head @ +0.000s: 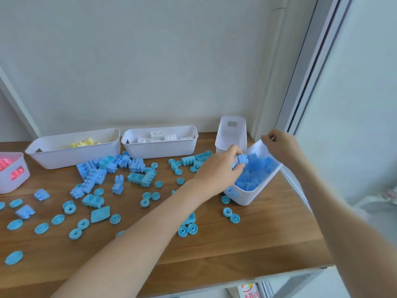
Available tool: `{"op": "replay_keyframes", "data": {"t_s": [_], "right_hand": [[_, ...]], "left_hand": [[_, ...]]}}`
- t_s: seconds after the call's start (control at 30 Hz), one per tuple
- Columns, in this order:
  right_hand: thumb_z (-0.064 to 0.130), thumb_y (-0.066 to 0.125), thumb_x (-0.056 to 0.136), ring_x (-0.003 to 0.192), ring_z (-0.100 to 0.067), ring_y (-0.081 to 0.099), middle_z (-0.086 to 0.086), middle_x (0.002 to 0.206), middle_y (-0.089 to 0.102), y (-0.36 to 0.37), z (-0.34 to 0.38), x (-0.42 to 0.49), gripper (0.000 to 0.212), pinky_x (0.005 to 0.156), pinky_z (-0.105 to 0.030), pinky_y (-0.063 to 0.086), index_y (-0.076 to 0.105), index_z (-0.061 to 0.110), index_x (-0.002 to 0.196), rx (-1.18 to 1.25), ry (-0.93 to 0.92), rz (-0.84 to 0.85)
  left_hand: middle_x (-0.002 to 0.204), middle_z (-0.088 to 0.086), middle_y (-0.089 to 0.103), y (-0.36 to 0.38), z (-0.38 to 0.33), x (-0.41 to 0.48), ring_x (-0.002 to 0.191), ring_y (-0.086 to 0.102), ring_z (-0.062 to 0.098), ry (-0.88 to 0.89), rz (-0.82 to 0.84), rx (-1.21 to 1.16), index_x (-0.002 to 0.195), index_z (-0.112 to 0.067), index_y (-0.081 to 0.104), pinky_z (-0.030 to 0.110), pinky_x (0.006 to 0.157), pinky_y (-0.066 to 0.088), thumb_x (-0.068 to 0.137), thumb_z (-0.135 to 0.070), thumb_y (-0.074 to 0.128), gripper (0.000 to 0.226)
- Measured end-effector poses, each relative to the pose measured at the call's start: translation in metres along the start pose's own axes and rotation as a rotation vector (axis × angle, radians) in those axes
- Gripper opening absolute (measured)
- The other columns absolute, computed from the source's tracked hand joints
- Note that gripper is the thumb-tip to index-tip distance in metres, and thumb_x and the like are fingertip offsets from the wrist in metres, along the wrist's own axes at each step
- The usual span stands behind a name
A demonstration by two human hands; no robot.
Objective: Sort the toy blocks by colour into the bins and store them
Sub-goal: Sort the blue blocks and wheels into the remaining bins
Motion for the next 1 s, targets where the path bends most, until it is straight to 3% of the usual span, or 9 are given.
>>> {"op": "replay_keyframes", "data": {"t_s": [0.17, 0.27, 0.33, 0.47, 0.67, 0.77, 0.8, 0.9, 1.0], "right_hand": [[0.04, 0.041, 0.093, 0.106, -0.026, 0.052, -0.004, 0.112, 0.062, 0.01, -0.01, 0.004, 0.035, 0.094, -0.04, 0.04, 0.054, 0.02, 0.119, -0.193, 0.006, 0.288], [0.04, 0.042, 0.094, 0.115, -0.026, 0.047, 0.001, 0.114, 0.06, 0.005, -0.006, 0.003, 0.036, 0.101, -0.044, 0.036, 0.051, 0.022, 0.124, -0.175, -0.076, 0.283], [0.035, 0.045, 0.094, 0.115, -0.027, 0.048, -0.001, 0.113, 0.061, 0.0, -0.002, 0.003, 0.033, 0.1, -0.044, 0.038, 0.055, 0.019, 0.121, -0.148, -0.152, 0.241], [0.023, 0.044, 0.093, 0.111, -0.03, 0.051, 0.001, 0.109, 0.062, -0.001, 0.023, 0.001, 0.027, 0.098, -0.045, 0.04, 0.06, 0.02, 0.114, -0.115, -0.29, 0.184], [0.007, 0.039, 0.092, 0.108, -0.028, 0.05, 0.002, 0.105, 0.064, 0.024, 0.101, -0.012, 0.036, 0.098, -0.04, 0.037, 0.063, 0.023, 0.113, -0.093, -0.523, 0.163], [0.0, 0.039, 0.088, 0.096, -0.013, 0.051, 0.007, 0.098, 0.058, 0.044, 0.151, -0.03, 0.043, 0.082, -0.019, 0.037, 0.065, 0.024, 0.112, -0.014, -0.577, 0.334], [0.001, 0.038, 0.089, 0.094, -0.011, 0.052, 0.008, 0.1, 0.059, 0.053, 0.166, -0.038, 0.043, 0.079, -0.018, 0.038, 0.064, 0.026, 0.112, 0.017, -0.582, 0.399], [0.011, 0.04, 0.093, 0.097, -0.015, 0.059, 0.006, 0.106, 0.063, 0.085, 0.199, -0.053, 0.035, 0.09, -0.026, 0.044, 0.062, 0.03, 0.113, 0.028, -0.63, 0.492], [0.014, 0.039, 0.096, 0.101, -0.014, 0.055, 0.001, 0.118, 0.059, 0.126, 0.218, -0.061, 0.033, 0.088, -0.024, 0.041, 0.056, 0.023, 0.123, -0.049, -0.656, 0.612]], "left_hand": [[0.105, 0.0, 0.059, 0.018, -0.004, 0.029, 0.092, 0.058, 0.017, -0.001, 0.198, -0.044, 0.127, -0.022, 0.042, 0.034, 0.079, 0.051, 0.096, -0.025, 0.051, 0.033], [0.131, 0.002, 0.05, 0.021, -0.01, 0.03, 0.117, 0.05, 0.019, 0.06, 0.279, 0.018, 0.14, -0.02, 0.031, 0.035, 0.096, 0.045, 0.094, -0.027, 0.055, 0.053], [0.134, 0.001, 0.048, 0.019, -0.011, 0.027, 0.123, 0.044, 0.016, 0.122, 0.255, 0.048, 0.138, -0.018, 0.037, 0.035, 0.1, 0.043, 0.095, -0.027, 0.053, 0.047], [0.13, -0.004, 0.051, -0.002, 0.001, 0.01, 0.117, 0.048, 0.011, 0.11, 0.134, 0.029, 0.13, -0.02, 0.048, 0.028, 0.095, 0.044, 0.097, -0.026, 0.05, 0.034], [0.114, -0.011, 0.058, -0.046, 0.051, -0.046, 0.099, 0.054, 0.001, 0.029, 0.019, -0.076, 0.124, -0.025, 0.051, 0.021, 0.083, 0.049, 0.097, -0.021, 0.049, 0.027], [0.11, -0.013, 0.06, -0.069, 0.084, -0.071, 0.096, 0.056, -0.001, -0.062, 0.011, -0.107, 0.118, -0.026, 0.057, 0.012, 0.08, 0.047, 0.097, -0.023, 0.05, 0.022], [0.109, -0.012, 0.061, -0.077, 0.095, -0.079, 0.096, 0.056, -0.001, -0.09, 0.018, -0.108, 0.116, -0.026, 0.058, 0.009, 0.078, 0.045, 0.098, -0.023, 0.05, 0.021], [0.111, -0.013, 0.061, -0.099, 0.125, -0.104, 0.097, 0.055, -0.001, -0.179, 0.029, -0.063, 0.115, -0.028, 0.059, 0.011, 0.08, 0.045, 0.098, -0.026, 0.048, 0.02], [0.11, -0.016, 0.06, -0.119, 0.155, -0.131, 0.097, 0.054, -0.002, -0.274, 0.012, -0.037, 0.115, -0.029, 0.059, 0.011, 0.081, 0.043, 0.098, -0.026, 0.047, 0.02]]}}
Point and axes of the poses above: each hand's wrist, its own x-axis towards the middle knuckle, its own y-axis out of the palm, z = x × y, the point moved 1 cm from there along x, towards the middle knuckle
